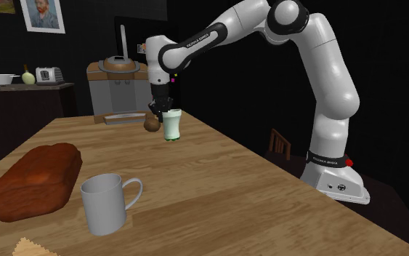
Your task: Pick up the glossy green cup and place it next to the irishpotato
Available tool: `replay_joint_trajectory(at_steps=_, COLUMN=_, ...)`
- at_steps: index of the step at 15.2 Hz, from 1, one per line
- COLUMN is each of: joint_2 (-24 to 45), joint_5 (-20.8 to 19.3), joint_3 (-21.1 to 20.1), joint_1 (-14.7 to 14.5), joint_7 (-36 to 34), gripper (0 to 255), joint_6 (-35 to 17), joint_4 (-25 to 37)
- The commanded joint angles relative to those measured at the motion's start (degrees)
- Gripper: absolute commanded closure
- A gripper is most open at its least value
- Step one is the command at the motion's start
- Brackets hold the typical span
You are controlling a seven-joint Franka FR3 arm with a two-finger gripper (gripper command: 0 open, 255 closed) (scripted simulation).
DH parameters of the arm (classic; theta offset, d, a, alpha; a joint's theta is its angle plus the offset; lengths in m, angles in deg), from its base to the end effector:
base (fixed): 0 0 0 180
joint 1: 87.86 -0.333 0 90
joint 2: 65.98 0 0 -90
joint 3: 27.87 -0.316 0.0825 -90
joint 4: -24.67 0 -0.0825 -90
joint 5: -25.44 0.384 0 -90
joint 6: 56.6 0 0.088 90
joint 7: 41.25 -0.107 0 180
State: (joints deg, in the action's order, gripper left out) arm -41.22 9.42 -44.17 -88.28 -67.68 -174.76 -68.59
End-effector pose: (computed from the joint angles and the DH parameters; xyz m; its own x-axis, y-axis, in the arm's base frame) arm 0.6551 0.1580 0.3812 0.9954 -0.0617 0.0733 -0.0696 -0.9915 0.1097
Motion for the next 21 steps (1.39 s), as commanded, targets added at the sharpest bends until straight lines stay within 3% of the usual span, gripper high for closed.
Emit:
replay_joint_trajectory(at_steps=1, joint_2=0.0, joint_5=0.0, joint_3=0.0, joint_1=0.0, joint_7=0.0, gripper=255, joint_6=0.0, joint_4=0.0)
replay_joint_trajectory(at_steps=3, joint_2=0.0, joint_5=0.0, joint_3=0.0, joint_1=0.0, joint_7=0.0, gripper=255, joint_6=0.0, joint_4=0.0)
replay_joint_trajectory(at_steps=4, joint_2=0.0, joint_5=0.0, joint_3=0.0, joint_1=0.0, joint_7=0.0, gripper=0, joint_6=0.0, joint_4=0.0)
replay_joint_trajectory(at_steps=9, joint_2=0.0, joint_5=0.0, joint_3=0.0, joint_1=0.0, joint_7=0.0, gripper=0, joint_6=0.0, joint_4=0.0)
replay_joint_trajectory(at_steps=13, joint_2=-2.4, joint_5=1.2, joint_3=-0.7, joint_1=-0.3, joint_7=0.8, gripper=0, joint_6=6.0, joint_4=3.7)
replay_joint_trajectory(at_steps=21, joint_2=-2.4, joint_5=1.2, joint_3=-0.7, joint_1=-0.3, joint_7=0.8, gripper=0, joint_6=6.0, joint_4=3.7)
